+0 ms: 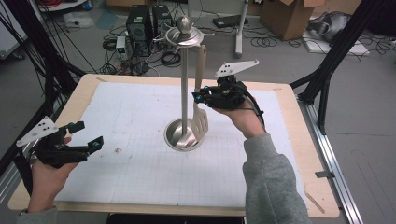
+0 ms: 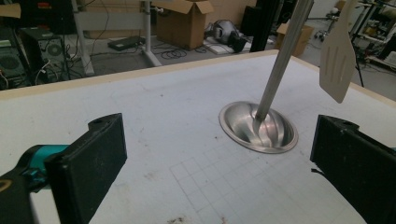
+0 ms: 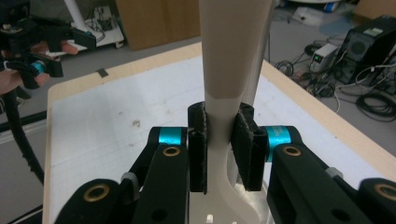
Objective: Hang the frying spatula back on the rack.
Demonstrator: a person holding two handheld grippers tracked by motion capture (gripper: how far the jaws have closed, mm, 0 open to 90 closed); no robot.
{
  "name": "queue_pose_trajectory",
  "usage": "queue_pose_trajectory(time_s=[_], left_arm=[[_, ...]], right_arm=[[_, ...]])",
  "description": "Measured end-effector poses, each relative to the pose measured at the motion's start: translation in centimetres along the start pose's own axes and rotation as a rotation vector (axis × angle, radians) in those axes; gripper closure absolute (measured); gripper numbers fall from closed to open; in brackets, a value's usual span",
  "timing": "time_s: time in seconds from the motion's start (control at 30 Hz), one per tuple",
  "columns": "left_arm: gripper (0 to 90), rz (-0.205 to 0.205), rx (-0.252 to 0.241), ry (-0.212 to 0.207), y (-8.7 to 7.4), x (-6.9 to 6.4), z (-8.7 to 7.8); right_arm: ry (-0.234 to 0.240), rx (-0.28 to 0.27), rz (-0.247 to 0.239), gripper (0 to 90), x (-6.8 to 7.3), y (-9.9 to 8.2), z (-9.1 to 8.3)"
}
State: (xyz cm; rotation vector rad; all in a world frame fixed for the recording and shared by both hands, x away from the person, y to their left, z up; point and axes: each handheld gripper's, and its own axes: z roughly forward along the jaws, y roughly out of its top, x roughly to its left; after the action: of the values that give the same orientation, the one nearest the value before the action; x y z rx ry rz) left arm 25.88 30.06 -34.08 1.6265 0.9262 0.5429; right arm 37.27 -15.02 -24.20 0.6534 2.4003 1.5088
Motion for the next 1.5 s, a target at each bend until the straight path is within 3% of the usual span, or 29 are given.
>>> queue_pose_trajectory(time_s=[0.1,0.33,0.53,0.9,1.13,1.2,1.5], left_arm=[[4.2,0.000,-0.001,-0.001,0.0,0.0,0.1],[4.2,-0.006,0.001,-0.005,0.0,0.2,0.5],[4.2,-0.007,0.003,-0.007,0.1,0.3,0.7],[4.2,-0.018,-0.006,-0.019,0.4,0.8,1.3],[4.2,-0.021,-0.019,-0.031,0.7,1.0,1.6],[4.2,-0.020,-0.019,-0.036,0.7,0.9,1.8],[4.2,-0.020,-0.020,-0.051,0.9,0.8,2.5]], right_arm=[[-0.009,-0.017,0.009,74.1,-0.1,-0.2,-0.1],[-0.032,-0.093,0.008,51.7,0.2,-0.2,-1.2],[-0.075,-0.139,0.030,37.9,0.5,-0.4,-2.2],[-0.062,-0.134,0.007,28.4,1.3,-1.8,-3.4],[-0.042,-0.135,0.019,18.4,1.6,-2.5,-4.0],[-0.064,-0.131,0.032,14.1,1.7,-3.0,-4.1],[-0.070,-0.154,0.056,14.0,1.6,-5.1,-5.5]])
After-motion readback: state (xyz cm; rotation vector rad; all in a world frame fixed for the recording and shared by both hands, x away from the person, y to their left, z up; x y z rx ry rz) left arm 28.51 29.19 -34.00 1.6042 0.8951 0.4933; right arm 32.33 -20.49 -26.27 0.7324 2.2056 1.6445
